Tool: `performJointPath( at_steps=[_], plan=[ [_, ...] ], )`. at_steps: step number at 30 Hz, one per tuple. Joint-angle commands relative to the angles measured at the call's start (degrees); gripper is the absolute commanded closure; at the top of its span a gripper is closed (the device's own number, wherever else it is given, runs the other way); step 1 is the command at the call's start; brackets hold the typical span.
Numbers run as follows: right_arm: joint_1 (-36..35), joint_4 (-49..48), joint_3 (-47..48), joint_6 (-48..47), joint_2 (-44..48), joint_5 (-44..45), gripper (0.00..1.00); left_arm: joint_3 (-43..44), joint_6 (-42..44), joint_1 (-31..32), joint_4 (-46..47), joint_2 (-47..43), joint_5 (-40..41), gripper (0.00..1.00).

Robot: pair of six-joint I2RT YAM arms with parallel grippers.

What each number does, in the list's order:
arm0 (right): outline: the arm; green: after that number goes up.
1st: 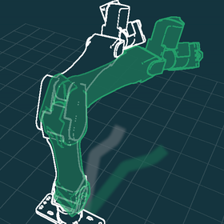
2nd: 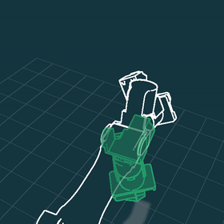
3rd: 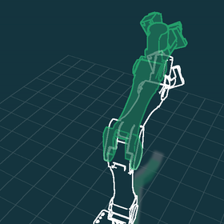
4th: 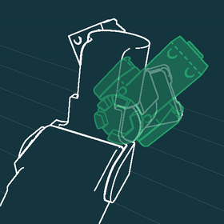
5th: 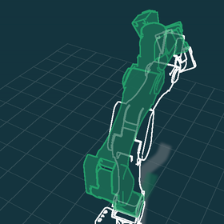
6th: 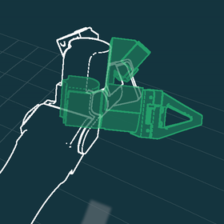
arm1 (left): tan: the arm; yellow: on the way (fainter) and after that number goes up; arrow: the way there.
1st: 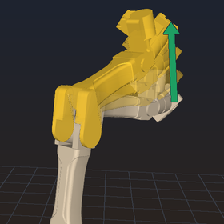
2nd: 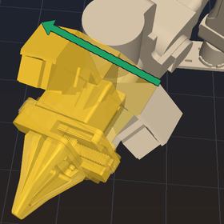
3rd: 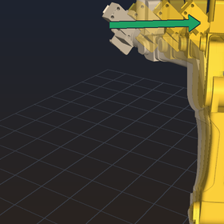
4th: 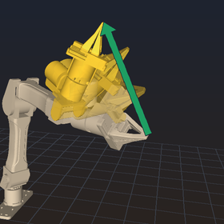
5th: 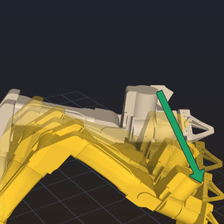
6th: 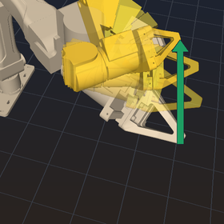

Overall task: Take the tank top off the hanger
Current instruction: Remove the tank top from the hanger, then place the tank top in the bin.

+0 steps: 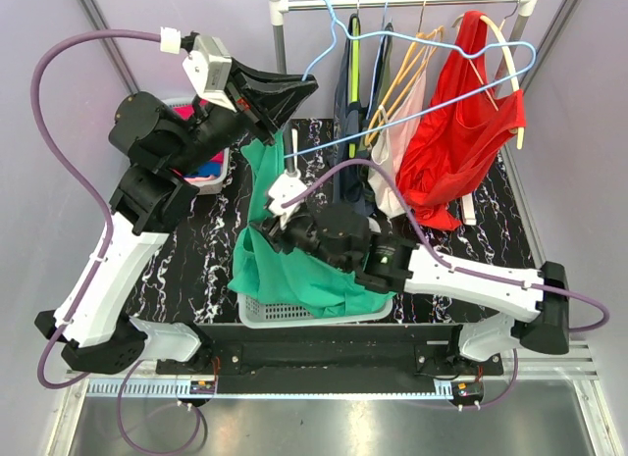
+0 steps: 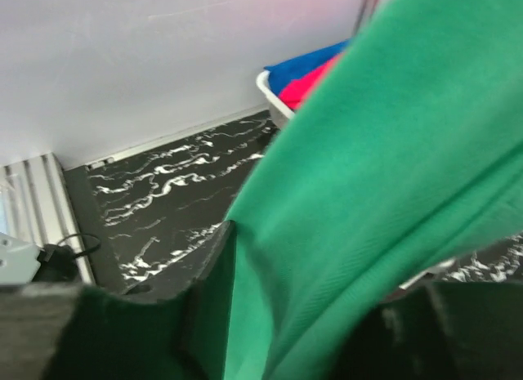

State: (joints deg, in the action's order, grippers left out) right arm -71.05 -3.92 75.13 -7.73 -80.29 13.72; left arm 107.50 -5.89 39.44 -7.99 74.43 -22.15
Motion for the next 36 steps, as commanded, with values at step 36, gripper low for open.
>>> performJointPath(
  at_steps=[36],
  plan=[
    [-5.6, 2.8, -2.9, 0.4, 13.1, 16.5, 0.93, -2.0, 16.0, 0.1, -1.4, -8.4, 20.7, 1.0]
  ],
)
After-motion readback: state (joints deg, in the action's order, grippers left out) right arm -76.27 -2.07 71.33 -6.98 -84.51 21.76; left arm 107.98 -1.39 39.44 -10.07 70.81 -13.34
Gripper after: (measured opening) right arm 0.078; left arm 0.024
